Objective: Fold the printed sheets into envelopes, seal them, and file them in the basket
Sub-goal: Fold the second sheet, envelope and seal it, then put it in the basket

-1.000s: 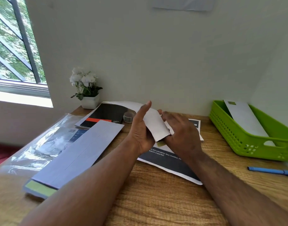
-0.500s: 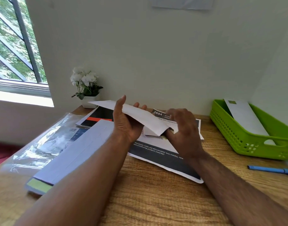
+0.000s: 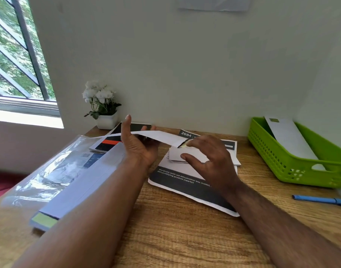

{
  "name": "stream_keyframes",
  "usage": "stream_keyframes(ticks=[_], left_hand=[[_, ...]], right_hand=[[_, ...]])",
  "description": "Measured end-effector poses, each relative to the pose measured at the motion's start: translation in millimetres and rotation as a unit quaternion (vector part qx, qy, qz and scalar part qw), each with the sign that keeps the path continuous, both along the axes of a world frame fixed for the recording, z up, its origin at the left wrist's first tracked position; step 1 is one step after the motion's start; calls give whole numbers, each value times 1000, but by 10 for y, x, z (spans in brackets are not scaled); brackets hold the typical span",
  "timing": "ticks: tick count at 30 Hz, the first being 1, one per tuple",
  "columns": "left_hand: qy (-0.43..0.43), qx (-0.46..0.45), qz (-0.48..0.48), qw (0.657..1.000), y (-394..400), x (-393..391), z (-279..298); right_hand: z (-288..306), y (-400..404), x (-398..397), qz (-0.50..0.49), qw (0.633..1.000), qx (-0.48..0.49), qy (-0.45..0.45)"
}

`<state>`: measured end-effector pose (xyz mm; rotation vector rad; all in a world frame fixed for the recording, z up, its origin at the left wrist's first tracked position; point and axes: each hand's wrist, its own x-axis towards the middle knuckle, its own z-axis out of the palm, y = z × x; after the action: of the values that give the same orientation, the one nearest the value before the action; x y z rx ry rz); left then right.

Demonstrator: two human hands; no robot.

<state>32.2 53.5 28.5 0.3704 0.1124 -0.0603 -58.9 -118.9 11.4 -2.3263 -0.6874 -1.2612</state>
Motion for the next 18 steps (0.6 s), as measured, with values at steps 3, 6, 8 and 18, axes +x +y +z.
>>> stream_keyframes(ticks=[3, 6, 8, 18], left_hand=[[-11, 0, -14, 1000, -20, -22, 6], [-4, -6, -24, 1000, -68, -68, 3], [-5, -8, -34, 999, -80, -83, 6], [-82, 55, -103, 990, -95, -111, -19]], right_hand=[[-8, -18, 18, 5, 1000, -14, -3], [-16, -9, 26, 6, 1000, -16, -12], [-16, -6, 16, 12, 1000, -20, -15], [-11, 96, -35, 20, 994, 61, 92]])
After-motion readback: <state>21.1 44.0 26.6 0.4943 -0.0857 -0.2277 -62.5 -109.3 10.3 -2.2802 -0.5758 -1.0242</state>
